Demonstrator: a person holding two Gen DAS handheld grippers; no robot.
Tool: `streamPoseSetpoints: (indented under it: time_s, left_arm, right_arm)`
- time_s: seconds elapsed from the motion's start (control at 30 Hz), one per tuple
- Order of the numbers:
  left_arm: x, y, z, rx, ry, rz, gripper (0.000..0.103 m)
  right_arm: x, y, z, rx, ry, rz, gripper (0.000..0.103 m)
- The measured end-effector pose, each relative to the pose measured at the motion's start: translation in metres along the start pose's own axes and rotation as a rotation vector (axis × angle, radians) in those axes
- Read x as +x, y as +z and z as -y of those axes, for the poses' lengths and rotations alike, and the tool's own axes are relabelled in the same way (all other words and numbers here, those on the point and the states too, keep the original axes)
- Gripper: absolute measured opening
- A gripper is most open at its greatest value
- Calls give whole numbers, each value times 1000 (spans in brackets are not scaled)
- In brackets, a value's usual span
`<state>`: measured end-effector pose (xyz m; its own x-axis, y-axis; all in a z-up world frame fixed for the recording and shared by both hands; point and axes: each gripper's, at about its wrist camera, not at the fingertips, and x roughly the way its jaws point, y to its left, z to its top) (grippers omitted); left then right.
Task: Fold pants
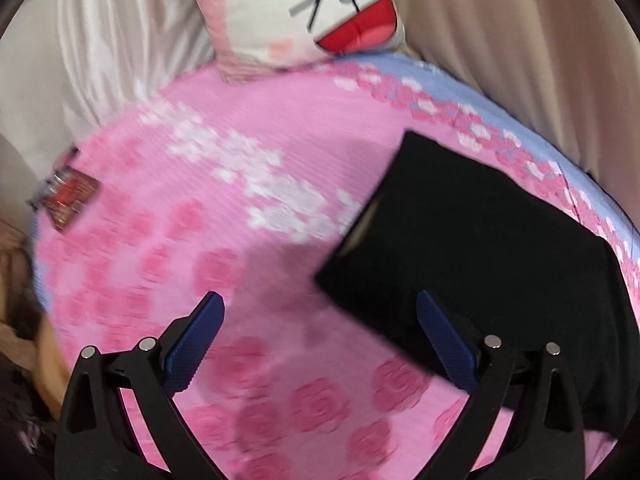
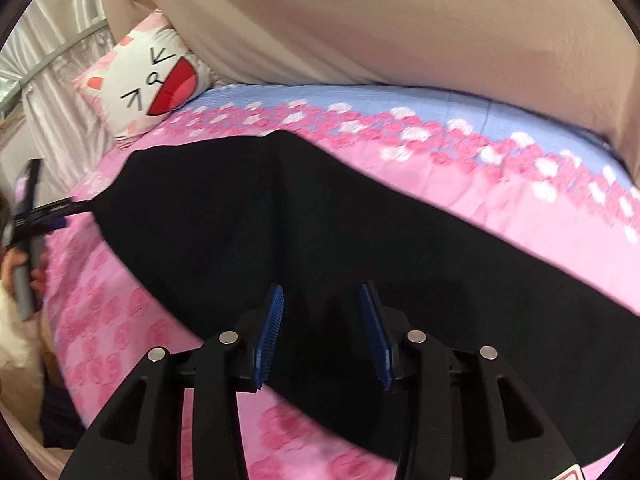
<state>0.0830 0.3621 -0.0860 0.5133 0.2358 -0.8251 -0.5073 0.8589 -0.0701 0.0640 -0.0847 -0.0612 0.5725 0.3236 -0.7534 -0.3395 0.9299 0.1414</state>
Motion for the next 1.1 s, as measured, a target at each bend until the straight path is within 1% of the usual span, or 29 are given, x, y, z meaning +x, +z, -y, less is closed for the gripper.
streamPoseSetpoints:
  time_s: [0.07, 0.1, 0.13, 0.17, 0.23, 0.27, 0.3, 0.37, 0.43, 0.47, 0.5, 0.53, 0.57, 0.6, 0.63, 0.67, 0.7, 0.77, 0.83, 0.87, 0.9, 0.93, 0.97, 1.0, 1.07, 1.1]
  left_arm:
    - [10, 1, 7, -27, -44, -24, 94]
    - [11, 2, 9, -37, -72, -31, 89]
    - [8, 3, 12, -47, -92, -33, 86]
    - [2, 4, 16, -49, -106, -16, 86]
    - [-11, 4, 23, -28, -104, 24, 86]
    - [-16, 5, 26, -10, -105, 40, 88]
    - [-14, 6, 29, 0, -102, 41, 88]
    - [0, 10, 31, -3, -94, 6, 88]
    - [19, 13, 27, -40, -78, -65, 88]
    - [25, 12, 22, -76, -104, -95, 88]
    - [28, 11, 17, -109, -155, -109, 88]
    - [29, 10, 14, -124, -174, -108, 86]
    - [28, 10, 14, -121, -167, -91, 74]
    - [26, 11, 13, -106, -133, -67, 44]
    - [23, 13, 13, -91, -123, -50, 32]
    - [19, 18, 9, -96, -162, -44, 21]
    - [17, 23, 4, -108, -197, -61, 19]
    - [14, 30, -2, -100, -217, -75, 19]
    - [16, 33, -10, -97, -207, -88, 19]
    - [23, 33, -11, -88, -204, -108, 20]
    - [32, 30, -10, -72, -193, -136, 26]
    - [34, 27, -10, -76, -174, -128, 30]
    - [31, 25, -10, -80, -115, -120, 49]
    - [25, 25, -9, -82, -60, -103, 53]
    - [-7, 24, -6, -67, 12, 8, 52]
    - [-25, 24, -3, -50, 83, 69, 59]
  right_arm:
    - [-3, -5, -6, -6, 2, -2, 40]
    - [-5, -6, -8, -8, -6, 2, 40]
    - [-9, -9, -8, -10, -15, 6, 40]
    - [-13, -11, -8, -8, -17, 10, 40]
    - [-19, -14, -6, 1, -24, 19, 40]
    - [-21, -16, -4, 7, -29, 19, 40]
    - [-21, -19, -3, 15, -38, 21, 40]
    - [-20, -22, 1, 27, -33, 12, 40]
    - [-17, -24, 4, 41, -41, 6, 40]
    - [-17, -24, 5, 44, -41, 3, 40]
    - [-17, -25, 6, 46, -43, 6, 40]
    - [-18, -25, 6, 49, -43, 10, 40]
    - [-19, -25, 6, 50, -44, 13, 41]
    - [-19, -26, 7, 53, -47, 14, 44]
    - [-18, -26, 9, 57, -51, 12, 45]
    - [-18, -25, 10, 60, -56, 11, 45]
    - [-16, -25, 12, 66, -61, 8, 45]
    - [-18, -25, 15, 73, -61, 13, 45]
    - [-24, -26, 19, 77, -62, 33, 46]
    - [-26, -28, 23, 83, -68, 38, 50]
    - [-26, -31, 28, 92, -80, 41, 52]
    - [-26, -33, 33, 103, -91, 38, 53]
    - [-24, -36, 40, 119, -106, 28, 53]
    - [-23, -40, 47, 139, -127, 12, 53]
    - [-28, -45, 53, 148, -136, 15, 53]
    - [-33, -48, 57, 150, -141, 24, 53]
